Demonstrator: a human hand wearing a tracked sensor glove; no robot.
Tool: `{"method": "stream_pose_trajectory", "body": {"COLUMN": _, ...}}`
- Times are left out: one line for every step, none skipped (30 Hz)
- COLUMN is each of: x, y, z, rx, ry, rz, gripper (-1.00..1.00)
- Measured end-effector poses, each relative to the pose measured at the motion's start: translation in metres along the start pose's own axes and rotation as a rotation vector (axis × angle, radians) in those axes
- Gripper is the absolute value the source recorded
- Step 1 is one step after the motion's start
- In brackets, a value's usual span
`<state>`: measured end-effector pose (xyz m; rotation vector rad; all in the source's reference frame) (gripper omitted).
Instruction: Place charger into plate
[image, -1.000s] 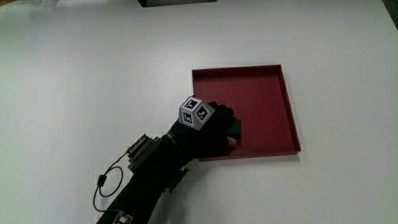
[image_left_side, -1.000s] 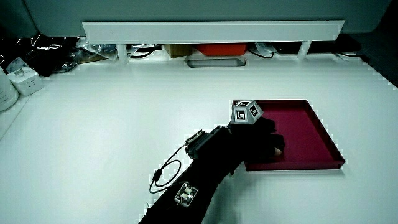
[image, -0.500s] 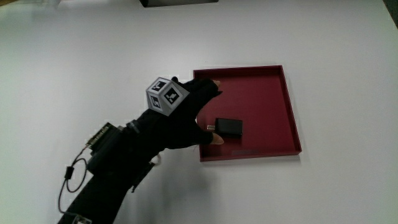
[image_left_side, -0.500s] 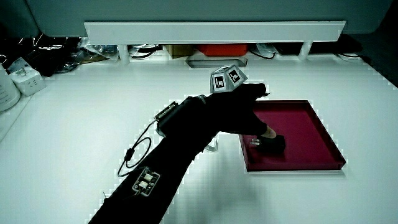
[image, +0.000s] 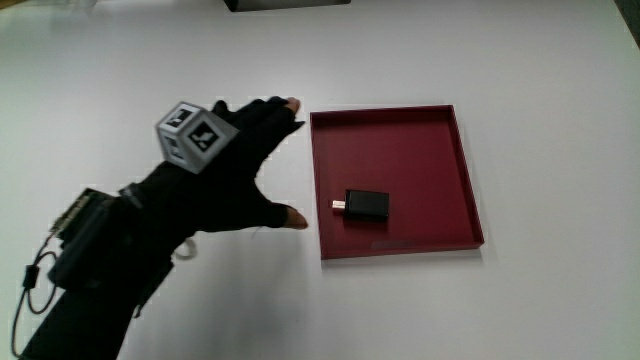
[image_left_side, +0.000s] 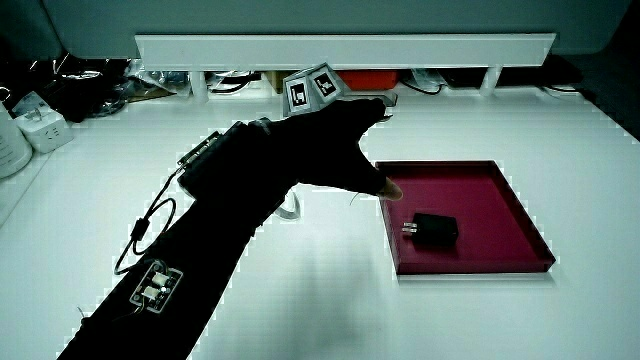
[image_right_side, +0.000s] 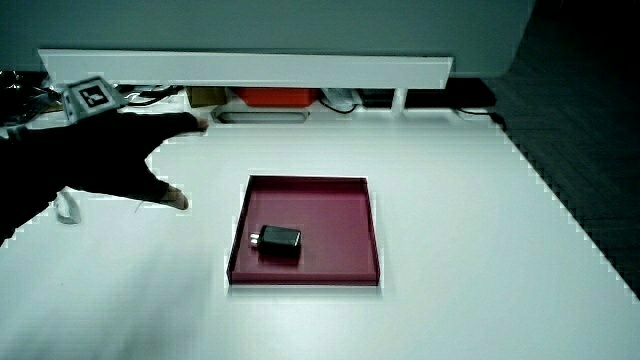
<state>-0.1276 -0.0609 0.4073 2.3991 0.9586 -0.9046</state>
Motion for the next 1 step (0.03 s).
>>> {"method": "stream_pose_trajectory", "body": {"x": 0.0011, "y": -0.0032, "z": 0.0050, "rx": -0.009, "ry": 0.027, "rz": 0.021, "gripper": -1.00}}
